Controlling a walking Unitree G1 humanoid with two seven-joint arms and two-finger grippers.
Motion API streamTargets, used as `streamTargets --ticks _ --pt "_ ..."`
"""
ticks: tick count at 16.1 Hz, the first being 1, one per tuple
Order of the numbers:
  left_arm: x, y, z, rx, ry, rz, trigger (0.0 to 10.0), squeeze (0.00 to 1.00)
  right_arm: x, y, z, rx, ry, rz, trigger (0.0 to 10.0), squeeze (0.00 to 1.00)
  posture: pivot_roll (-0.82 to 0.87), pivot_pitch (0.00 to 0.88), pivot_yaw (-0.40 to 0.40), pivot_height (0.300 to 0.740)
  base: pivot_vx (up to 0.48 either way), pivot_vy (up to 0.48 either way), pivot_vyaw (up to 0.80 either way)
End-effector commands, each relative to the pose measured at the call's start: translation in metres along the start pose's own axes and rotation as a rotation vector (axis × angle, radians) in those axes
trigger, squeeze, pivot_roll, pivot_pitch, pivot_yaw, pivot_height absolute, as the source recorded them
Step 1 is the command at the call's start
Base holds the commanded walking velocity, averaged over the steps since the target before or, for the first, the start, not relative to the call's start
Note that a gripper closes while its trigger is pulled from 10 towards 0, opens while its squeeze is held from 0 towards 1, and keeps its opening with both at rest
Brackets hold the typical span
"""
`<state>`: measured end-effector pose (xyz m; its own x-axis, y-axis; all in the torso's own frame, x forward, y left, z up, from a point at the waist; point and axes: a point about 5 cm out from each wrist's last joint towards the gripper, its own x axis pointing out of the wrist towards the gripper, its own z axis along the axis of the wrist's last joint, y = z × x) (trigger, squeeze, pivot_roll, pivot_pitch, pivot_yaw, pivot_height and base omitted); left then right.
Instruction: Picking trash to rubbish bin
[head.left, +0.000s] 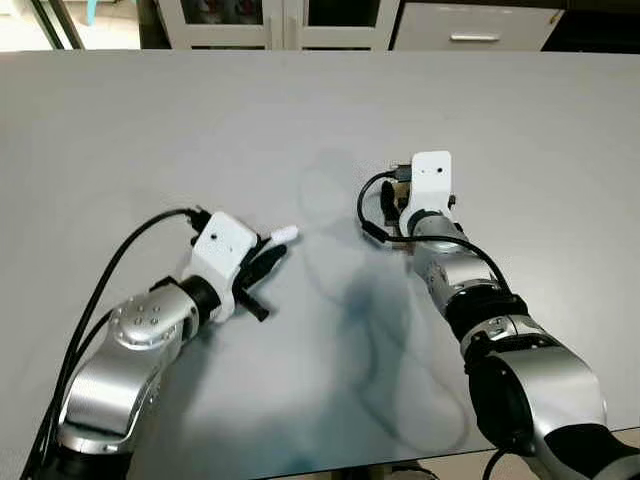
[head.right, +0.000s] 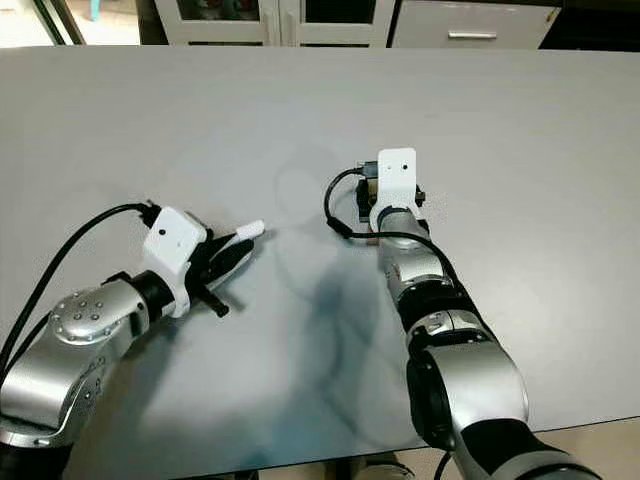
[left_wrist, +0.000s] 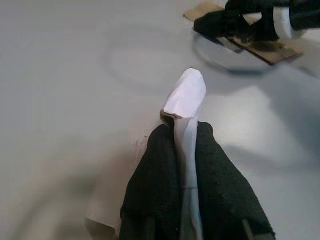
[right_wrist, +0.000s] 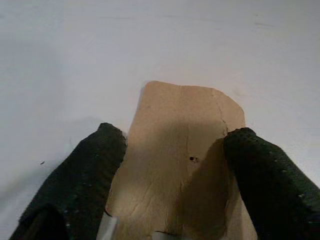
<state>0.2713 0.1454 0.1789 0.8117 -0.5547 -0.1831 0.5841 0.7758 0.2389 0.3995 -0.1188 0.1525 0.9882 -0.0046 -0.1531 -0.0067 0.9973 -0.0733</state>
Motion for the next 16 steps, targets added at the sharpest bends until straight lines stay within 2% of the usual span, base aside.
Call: streamTargets --ticks 1,6,16 --pt "-0.0007 -0.0015 0.0040 -0.004 -0.012 -0.015 10.0 0.00 -0.0053 -0.0042 -0.0342 0.006 0.155 -0.014 0.0 0.00 0.11 0.279 -0.066 0.740 0.000 0.000 0.00" --pt "0.0023 -0.0034 0.0064 -0.014 -0.017 -0.022 10.0 0.00 -0.0042 -0.0097 -0.0315 0.006 0.149 -0.014 0.0 0.00 0.11 0.277 -0.071 0.740 0.000 0.000 0.00" --pt "0.0057 -0.0064 0.0043 -0.033 -0.010 -0.020 10.0 0.00 -0.0027 -0.0107 -0.0261 0.013 0.131 -0.008 0.0 0.00 0.10 0.280 -0.077 0.740 0.000 0.000 0.00"
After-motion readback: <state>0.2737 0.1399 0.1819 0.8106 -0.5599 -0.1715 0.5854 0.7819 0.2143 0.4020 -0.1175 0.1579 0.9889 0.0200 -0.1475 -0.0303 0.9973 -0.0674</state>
